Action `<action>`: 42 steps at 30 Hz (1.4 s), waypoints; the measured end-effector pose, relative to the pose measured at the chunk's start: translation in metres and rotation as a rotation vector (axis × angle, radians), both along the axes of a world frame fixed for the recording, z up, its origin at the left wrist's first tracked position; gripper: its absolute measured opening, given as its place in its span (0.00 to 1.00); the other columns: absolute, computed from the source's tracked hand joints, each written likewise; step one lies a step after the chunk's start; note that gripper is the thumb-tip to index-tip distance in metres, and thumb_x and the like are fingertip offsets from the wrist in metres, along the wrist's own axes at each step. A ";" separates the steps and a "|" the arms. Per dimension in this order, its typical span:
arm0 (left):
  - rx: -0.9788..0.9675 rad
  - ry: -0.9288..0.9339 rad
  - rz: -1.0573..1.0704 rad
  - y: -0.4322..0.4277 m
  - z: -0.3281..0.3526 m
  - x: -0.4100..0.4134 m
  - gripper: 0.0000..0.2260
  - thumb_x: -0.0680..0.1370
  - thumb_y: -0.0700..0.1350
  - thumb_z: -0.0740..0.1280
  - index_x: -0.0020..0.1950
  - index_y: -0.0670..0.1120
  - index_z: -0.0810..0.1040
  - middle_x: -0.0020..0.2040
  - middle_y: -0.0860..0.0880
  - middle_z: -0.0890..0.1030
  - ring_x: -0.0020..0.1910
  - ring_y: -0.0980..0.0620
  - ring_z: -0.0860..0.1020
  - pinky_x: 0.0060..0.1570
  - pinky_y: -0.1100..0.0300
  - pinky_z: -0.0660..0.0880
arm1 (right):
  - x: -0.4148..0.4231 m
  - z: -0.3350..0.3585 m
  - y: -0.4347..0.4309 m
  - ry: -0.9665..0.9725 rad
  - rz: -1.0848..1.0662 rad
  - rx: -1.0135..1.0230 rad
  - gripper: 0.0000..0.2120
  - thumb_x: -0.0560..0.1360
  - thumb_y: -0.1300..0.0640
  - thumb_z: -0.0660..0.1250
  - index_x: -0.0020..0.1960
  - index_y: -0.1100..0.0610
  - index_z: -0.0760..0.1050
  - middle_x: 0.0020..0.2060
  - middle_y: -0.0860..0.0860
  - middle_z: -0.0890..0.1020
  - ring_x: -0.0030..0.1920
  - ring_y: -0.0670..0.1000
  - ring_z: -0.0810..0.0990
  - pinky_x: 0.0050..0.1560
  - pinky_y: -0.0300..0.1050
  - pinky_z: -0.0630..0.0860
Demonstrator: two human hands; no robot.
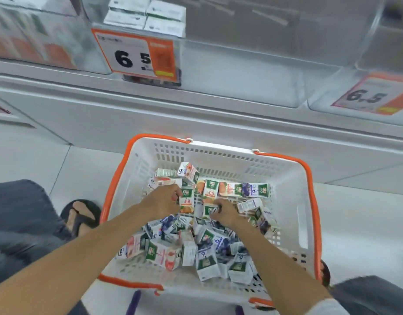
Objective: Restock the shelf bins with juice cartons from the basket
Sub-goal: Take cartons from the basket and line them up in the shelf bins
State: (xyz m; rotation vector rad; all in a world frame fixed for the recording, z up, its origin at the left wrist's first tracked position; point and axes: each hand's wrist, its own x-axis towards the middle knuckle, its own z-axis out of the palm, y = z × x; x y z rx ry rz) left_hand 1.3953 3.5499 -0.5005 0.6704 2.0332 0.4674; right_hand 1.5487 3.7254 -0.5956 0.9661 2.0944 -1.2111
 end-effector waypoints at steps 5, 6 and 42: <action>0.028 -0.090 0.149 0.015 -0.018 0.014 0.19 0.74 0.44 0.73 0.64 0.48 0.72 0.58 0.49 0.75 0.53 0.50 0.77 0.55 0.56 0.76 | -0.009 0.009 0.021 0.176 -0.040 0.055 0.13 0.73 0.58 0.74 0.54 0.58 0.75 0.49 0.49 0.74 0.52 0.50 0.74 0.53 0.44 0.73; 0.039 -0.108 0.185 0.020 -0.021 0.017 0.23 0.74 0.44 0.73 0.66 0.49 0.71 0.60 0.50 0.74 0.54 0.51 0.77 0.56 0.55 0.76 | -0.013 0.020 0.027 0.214 -0.036 0.069 0.14 0.73 0.57 0.73 0.56 0.59 0.75 0.49 0.48 0.74 0.49 0.48 0.73 0.50 0.43 0.72; 0.250 -0.518 0.551 0.039 0.032 0.002 0.33 0.71 0.37 0.75 0.71 0.47 0.64 0.59 0.45 0.78 0.57 0.45 0.79 0.62 0.44 0.74 | -0.048 0.152 0.080 0.393 0.128 -0.090 0.26 0.67 0.63 0.78 0.64 0.51 0.77 0.60 0.47 0.79 0.60 0.47 0.78 0.62 0.43 0.74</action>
